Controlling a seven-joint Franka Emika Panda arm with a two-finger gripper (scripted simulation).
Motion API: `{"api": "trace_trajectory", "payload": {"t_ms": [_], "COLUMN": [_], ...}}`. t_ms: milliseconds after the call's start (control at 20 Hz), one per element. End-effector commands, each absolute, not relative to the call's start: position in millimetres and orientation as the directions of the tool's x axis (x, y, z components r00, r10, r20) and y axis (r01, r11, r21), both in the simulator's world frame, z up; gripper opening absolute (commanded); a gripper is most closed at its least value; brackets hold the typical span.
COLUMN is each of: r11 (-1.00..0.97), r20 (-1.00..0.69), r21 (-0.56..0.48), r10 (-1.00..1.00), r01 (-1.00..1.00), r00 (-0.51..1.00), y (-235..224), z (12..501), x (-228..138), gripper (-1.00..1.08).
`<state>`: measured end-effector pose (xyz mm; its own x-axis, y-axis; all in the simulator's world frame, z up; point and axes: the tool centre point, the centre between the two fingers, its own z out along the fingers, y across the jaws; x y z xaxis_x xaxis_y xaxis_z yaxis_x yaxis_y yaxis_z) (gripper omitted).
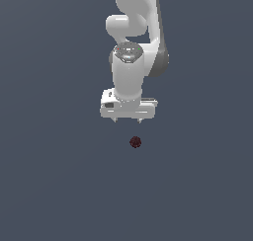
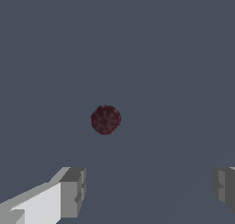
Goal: Pick up the object and move it to a goal position.
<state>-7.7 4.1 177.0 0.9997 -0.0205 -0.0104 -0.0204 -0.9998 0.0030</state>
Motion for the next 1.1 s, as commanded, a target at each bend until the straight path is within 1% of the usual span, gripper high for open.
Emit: {"api": "trace_trajectory", "payload": {"t_ms": [0, 400, 600, 1050], "r11": [-1.000, -0.999, -0.999, -1.000], "r20": [-0.010, -0.046, -0.050, -0.046], "r21": [0.003, -0.015, -0.017, -0.015], "r10": [-0.020, 0.028, 0.039, -0.023], "r01": [-0.020, 0.028, 0.038, -0.024], "r00": [1.000, 0.999, 0.998, 0.999], "y": [4, 27, 29, 30], "z": [177, 169, 169, 163], "x": [-8, -16, -17, -14], "gripper": [1.00, 1.00, 1.00, 1.00]}}
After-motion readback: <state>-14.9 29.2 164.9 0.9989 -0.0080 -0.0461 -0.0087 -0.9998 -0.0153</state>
